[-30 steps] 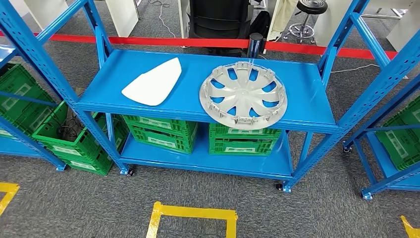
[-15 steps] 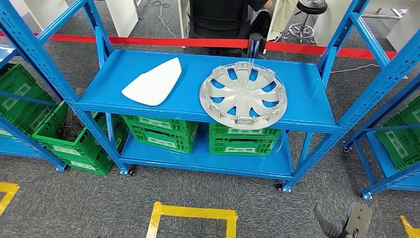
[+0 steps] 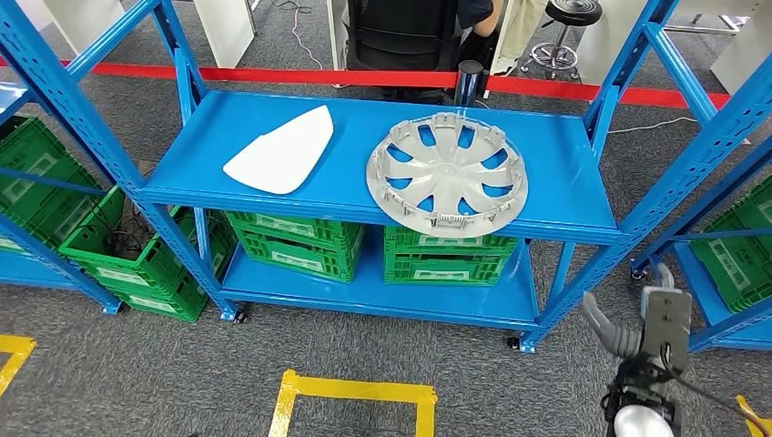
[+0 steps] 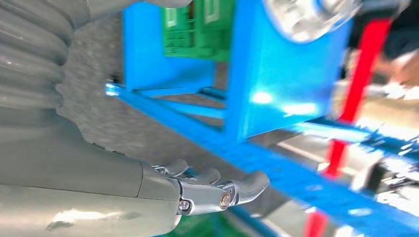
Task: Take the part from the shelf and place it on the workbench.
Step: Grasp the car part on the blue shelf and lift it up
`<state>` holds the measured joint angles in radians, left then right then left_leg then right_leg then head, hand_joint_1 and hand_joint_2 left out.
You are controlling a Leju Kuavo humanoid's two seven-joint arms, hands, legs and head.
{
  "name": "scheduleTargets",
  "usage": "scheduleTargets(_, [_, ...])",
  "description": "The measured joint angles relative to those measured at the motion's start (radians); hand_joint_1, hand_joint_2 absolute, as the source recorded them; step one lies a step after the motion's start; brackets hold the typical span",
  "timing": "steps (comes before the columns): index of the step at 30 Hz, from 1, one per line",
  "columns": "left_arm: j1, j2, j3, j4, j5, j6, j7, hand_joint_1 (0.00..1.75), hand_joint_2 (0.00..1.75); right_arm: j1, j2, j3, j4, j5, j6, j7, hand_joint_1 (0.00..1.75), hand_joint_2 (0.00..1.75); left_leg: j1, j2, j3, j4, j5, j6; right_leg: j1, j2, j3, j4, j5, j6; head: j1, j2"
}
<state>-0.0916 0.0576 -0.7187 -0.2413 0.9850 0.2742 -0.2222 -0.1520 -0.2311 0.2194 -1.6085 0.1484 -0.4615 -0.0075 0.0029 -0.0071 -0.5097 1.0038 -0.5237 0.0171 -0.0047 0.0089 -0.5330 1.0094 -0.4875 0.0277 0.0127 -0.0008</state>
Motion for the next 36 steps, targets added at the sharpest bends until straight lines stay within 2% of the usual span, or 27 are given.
scheduleTargets(9, [-0.007, 0.0, -0.039, 0.003, -0.015, -0.026, 0.031, 0.0, 0.0, -0.112, -0.042, 0.101, -0.132, 0.163, 0.144, 0.115, 0.0, 1.75, 0.0, 0.0, -0.001, 0.0, 0.0, 0.0, 0.0, 0.0, 0.0, 0.0, 0.0, 0.0, 0.0, 0.0])
scheduleTargets(22, [-0.008, 0.0, -0.048, 0.004, -0.018, -0.033, 0.038, 0.0, 0.0, -0.143, -0.052, 0.133, -0.158, 0.198, 0.185, 0.145, 0.0, 1.75, 0.0, 0.0, -0.001, 0.0, 0.0, 0.0, 0.0, 0.0, 0.0, 0.0, 0.0, 0.0, 0.0, 0.0])
scheduleTargets(24, [-0.009, 0.0, -0.064, 0.006, -0.023, -0.045, 0.051, 0.0, 0.0, -0.197, -0.067, 0.196, -0.199, 0.248, 0.258, 0.193, 0.0, 1.75, 0.0, 0.0, -0.001, 0.0, 0.0, 0.0, 0.0, 0.0, 0.0, 0.0, 0.0, 0.0, 0.0, 0.0])
scheduleTargets(28, [-0.011, 0.0, -0.113, 0.009, -0.037, -0.079, 0.089, 0.0, 0.0, -0.365, -0.126, 0.405, -0.29, 0.358, 0.498, 0.372, 0.0, 1.75, 0.0, -0.001, -0.001, 0.0, 0.0, 0.0, 0.0, 0.0, -0.001, 0.0, 0.0, 0.0, 0.001, 0.0])
scheduleTargets(32, [-0.011, 0.0, -0.125, 0.01, -0.042, -0.086, 0.1, 0.0, 0.0, -0.388, -0.157, 0.448, -0.308, 0.391, 0.557, 0.452, 0.0, 1.75, 0.0, -0.001, -0.001, 0.0, 0.0, 0.0, 0.0, 0.0, -0.001, 0.0, 0.001, -0.001, 0.0, 0.0])
scheduleTargets(36, [-0.012, 0.0, -0.138, 0.011, -0.044, -0.089, 0.102, 0.0, 0.0, -0.4, -0.18, 0.479, -0.322, 0.41, 0.572, 0.479, 0.0, 1.75, 0.0, -0.001, -0.001, 0.0, 0.0, 0.0, 0.0, 0.0, -0.001, 0.0, 0.001, 0.0, 0.001, 0.0])
